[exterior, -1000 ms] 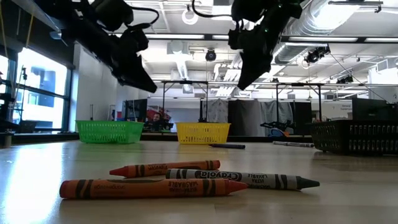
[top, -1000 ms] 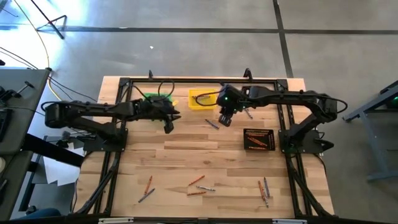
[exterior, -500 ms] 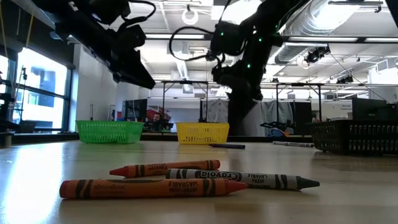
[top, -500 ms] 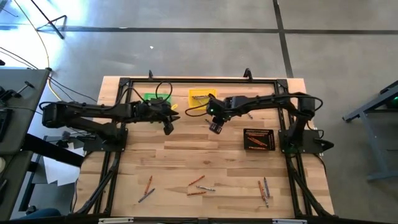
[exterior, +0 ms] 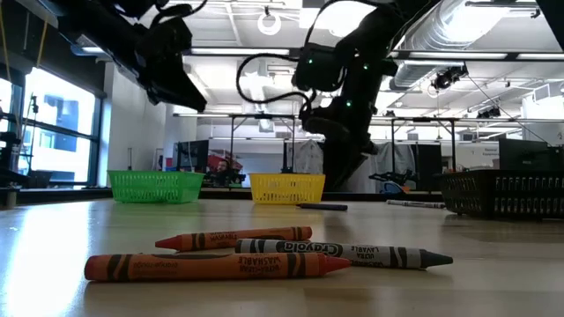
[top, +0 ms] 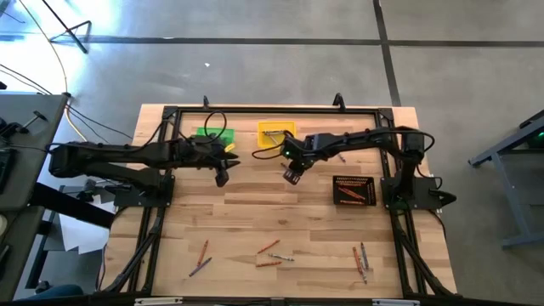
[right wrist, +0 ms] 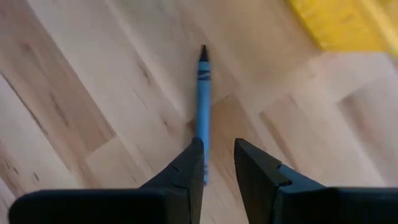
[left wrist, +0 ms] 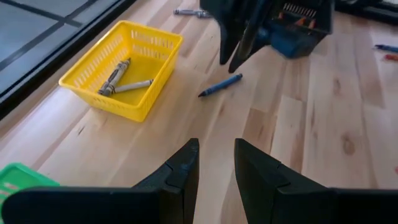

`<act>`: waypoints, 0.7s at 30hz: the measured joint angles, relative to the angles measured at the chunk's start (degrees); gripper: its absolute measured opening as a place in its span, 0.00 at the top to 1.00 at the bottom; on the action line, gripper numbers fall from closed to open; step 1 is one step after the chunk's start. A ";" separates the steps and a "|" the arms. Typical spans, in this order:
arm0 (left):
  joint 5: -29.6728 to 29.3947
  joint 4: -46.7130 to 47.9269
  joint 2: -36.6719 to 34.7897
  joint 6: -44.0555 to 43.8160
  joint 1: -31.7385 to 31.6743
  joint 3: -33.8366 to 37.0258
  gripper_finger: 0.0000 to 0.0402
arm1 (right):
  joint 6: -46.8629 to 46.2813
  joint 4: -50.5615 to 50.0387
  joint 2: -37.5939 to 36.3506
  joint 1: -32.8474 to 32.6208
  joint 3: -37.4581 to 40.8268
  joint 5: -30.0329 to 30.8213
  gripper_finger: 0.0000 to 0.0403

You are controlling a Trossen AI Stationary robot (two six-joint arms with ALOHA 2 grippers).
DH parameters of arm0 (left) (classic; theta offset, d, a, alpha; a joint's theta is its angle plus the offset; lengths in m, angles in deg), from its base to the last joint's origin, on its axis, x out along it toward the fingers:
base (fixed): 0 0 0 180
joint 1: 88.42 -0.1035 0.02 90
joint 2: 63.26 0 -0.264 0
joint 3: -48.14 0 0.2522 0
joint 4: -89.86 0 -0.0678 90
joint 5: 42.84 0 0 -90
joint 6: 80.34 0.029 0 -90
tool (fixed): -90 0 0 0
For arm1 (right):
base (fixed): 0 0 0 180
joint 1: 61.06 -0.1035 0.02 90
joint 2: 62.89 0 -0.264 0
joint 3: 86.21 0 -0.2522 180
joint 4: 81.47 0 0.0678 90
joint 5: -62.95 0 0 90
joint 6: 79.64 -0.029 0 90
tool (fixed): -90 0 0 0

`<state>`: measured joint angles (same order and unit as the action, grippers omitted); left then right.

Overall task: Sort crayons
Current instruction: Put the blue crayon into the green bin

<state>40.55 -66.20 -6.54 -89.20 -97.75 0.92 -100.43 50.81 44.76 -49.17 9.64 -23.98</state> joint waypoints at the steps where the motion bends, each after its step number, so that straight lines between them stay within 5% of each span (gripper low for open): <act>1: 0.00 0.25 -0.68 0.02 0.24 0.00 0.78 | -0.29 0.46 0.42 -0.21 0.00 -0.13 0.79; 21: -0.08 5.74 -9.17 1.60 1.32 0.02 0.78 | -2.87 4.00 5.28 -2.31 -0.13 3.23 0.79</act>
<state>40.46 -60.46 -15.71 -87.61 -96.43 0.94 -103.30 54.81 50.03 -51.48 9.51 -20.75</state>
